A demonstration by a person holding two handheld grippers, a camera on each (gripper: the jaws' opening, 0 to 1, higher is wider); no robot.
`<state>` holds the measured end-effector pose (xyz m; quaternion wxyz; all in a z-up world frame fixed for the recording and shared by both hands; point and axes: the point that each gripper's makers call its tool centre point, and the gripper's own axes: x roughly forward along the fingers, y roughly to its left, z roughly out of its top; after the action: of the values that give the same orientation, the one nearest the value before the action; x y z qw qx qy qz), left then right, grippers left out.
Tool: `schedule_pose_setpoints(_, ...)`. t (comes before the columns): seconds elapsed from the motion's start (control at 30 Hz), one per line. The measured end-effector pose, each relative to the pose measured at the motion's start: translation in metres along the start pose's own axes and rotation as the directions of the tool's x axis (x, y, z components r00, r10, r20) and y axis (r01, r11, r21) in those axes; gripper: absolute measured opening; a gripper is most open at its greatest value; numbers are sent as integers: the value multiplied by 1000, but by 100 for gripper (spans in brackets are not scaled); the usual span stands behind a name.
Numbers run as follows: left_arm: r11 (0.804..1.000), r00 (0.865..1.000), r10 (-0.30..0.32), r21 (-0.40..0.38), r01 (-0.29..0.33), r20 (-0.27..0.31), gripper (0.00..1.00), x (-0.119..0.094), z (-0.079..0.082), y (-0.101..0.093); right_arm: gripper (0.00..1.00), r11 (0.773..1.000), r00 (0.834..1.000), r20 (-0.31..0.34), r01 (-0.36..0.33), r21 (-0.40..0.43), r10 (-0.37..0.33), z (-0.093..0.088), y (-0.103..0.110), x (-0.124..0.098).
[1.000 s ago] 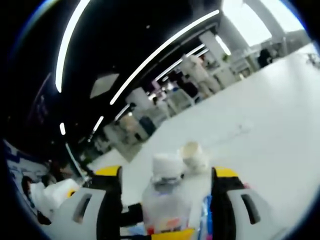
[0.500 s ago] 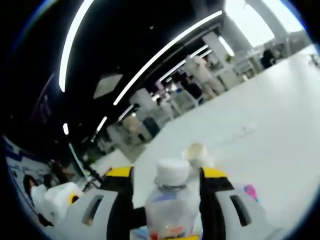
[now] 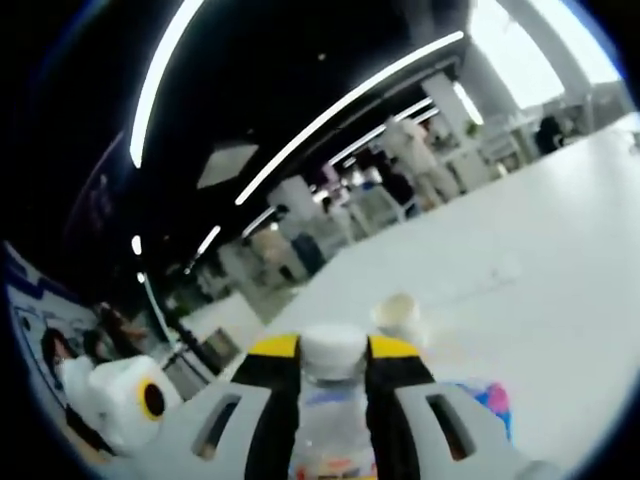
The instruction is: Arrange the tabletop items into an orderly group along one side of the table until the central work area is clear of visible clutter.
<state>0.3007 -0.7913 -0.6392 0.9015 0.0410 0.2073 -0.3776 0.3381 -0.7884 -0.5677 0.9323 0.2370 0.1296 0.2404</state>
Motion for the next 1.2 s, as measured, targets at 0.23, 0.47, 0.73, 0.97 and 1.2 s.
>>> schedule_pose_setpoints(0.23,1000,1000,18,2,-18,9,38,-7,2,9,20,997,999,4,-36,-68,36,1,16,5)
schedule_pose_setpoints(0.47,999,999,39,-3,-39,37,39,-21,10,22,20,985,996,19,-86,-152,90,6,40,12)
schedule_pose_setpoints(0.73,996,994,84,0,-84,66,39,-38,20,43,20,959,987,-2,-159,-235,163,11,71,26)
schedule_pose_setpoints(0.97,992,988,126,-2,-127,93,39,-58,25,67,20,929,969,-35,-244,-280,244,10,99,41)
schedule_pose_setpoints(1.2,986,981,164,-13,-163,108,39,-72,27,87,20,896,950,-63,-310,-318,306,6,122,55)
